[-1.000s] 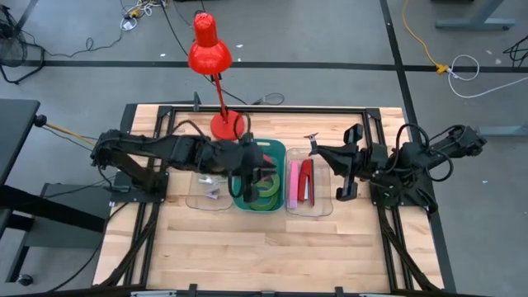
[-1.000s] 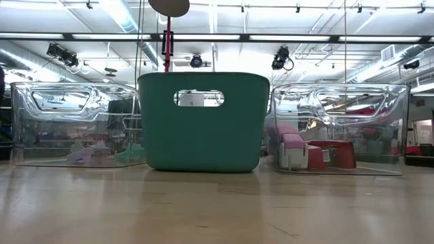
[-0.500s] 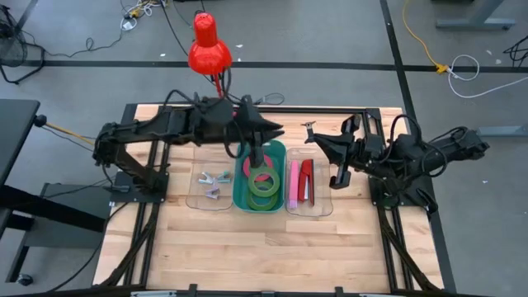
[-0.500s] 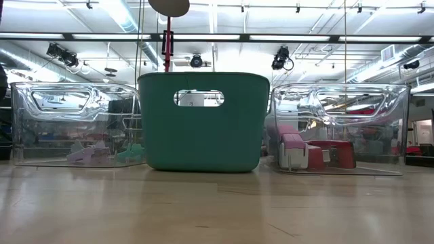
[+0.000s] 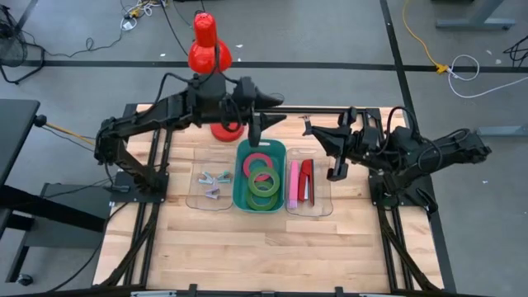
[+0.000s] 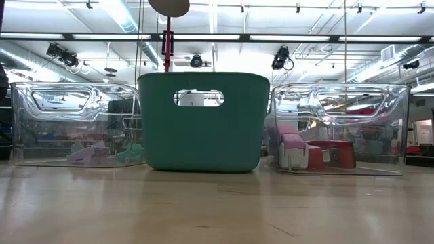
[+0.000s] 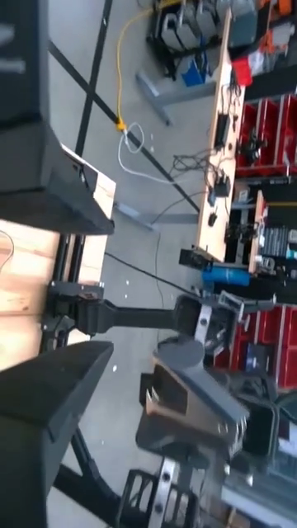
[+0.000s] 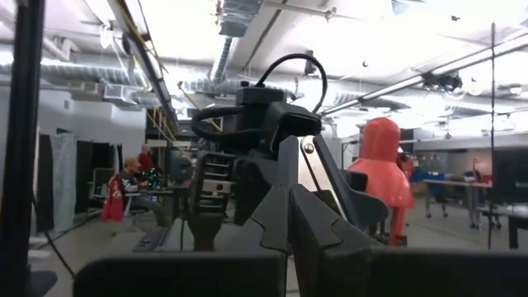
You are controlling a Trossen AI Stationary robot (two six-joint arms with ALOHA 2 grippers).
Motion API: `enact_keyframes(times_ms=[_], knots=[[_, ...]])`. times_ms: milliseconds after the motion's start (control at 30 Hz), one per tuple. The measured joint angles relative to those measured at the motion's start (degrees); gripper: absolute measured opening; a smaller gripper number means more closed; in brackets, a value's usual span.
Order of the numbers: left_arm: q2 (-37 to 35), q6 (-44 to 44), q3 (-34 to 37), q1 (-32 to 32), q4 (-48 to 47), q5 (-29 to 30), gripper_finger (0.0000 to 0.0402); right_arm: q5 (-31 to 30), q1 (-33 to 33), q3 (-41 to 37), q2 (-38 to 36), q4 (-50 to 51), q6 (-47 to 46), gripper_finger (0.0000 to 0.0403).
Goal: Pick and place Stapler, Stapler remover, tape
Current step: Put the black stapler remover into the left transparent bin
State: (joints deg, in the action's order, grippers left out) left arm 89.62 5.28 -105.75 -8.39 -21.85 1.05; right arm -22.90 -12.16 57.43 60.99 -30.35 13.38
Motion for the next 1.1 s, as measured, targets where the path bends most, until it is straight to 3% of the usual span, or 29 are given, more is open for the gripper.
enact_keyframes(times_ms=[133,267,633,1100], knots=[[0.0,-0.5,0.0,-1.4,0.6,-2.6,0.0253,-0.1,1.5,0.0,0.0,-0.1,-2.0,0.0002],[0.0,-3.1,0.0,-1.7,0.7,-2.9,0.0258,-0.1,2.5,0.0,0.0,-0.1,-3.9,0.0002],[2.7,-9.1,0.1,0.3,1.0,-3.9,0.023,1.4,3.2,-0.1,1.0,1.1,-4.3,0.0002],[3.1,-13.9,0.1,1.6,3.2,-3.7,0.0197,1.5,3.2,-0.1,1.0,4.6,-11.1,0.0002]])
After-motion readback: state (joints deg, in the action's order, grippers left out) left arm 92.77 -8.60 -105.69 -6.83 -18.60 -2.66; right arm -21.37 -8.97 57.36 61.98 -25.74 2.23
